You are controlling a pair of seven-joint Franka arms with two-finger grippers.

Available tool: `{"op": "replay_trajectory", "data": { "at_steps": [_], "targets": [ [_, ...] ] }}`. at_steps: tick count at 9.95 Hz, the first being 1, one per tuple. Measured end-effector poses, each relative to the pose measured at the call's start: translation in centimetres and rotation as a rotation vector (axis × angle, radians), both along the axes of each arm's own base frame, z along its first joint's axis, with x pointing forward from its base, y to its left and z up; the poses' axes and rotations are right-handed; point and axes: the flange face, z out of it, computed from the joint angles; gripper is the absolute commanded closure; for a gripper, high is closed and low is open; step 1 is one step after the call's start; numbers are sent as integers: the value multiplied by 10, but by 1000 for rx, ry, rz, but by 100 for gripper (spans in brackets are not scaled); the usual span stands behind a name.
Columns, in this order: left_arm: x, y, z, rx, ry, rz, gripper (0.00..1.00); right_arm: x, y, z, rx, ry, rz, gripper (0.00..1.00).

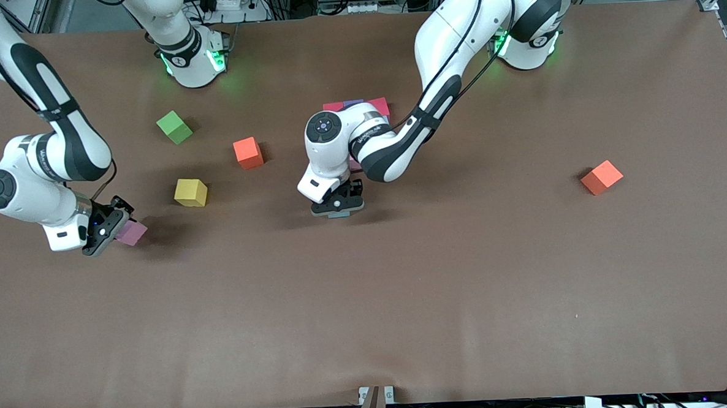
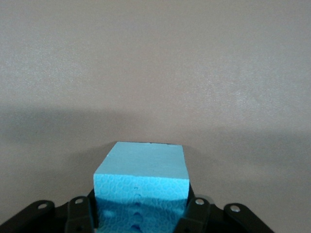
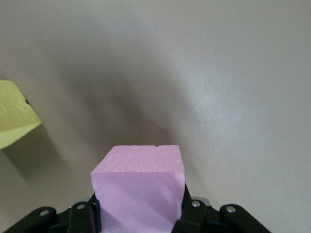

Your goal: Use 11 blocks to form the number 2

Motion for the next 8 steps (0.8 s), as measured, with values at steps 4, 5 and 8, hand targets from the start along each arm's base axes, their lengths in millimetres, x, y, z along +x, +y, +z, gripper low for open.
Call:
{"op": "replay_trajectory", "data": {
  "at_steps": [4, 5, 8],
  "targets": [
    [0, 1, -2, 3, 2, 0, 0, 12, 57, 17, -5, -31, 122, 49],
    [0, 0, -2, 3, 2, 0, 0, 15, 82, 23, -11, -41, 167, 49],
    [6, -1, 10, -5, -10, 7, 0, 19, 131, 32, -15, -60, 253, 49]
  ]
}}
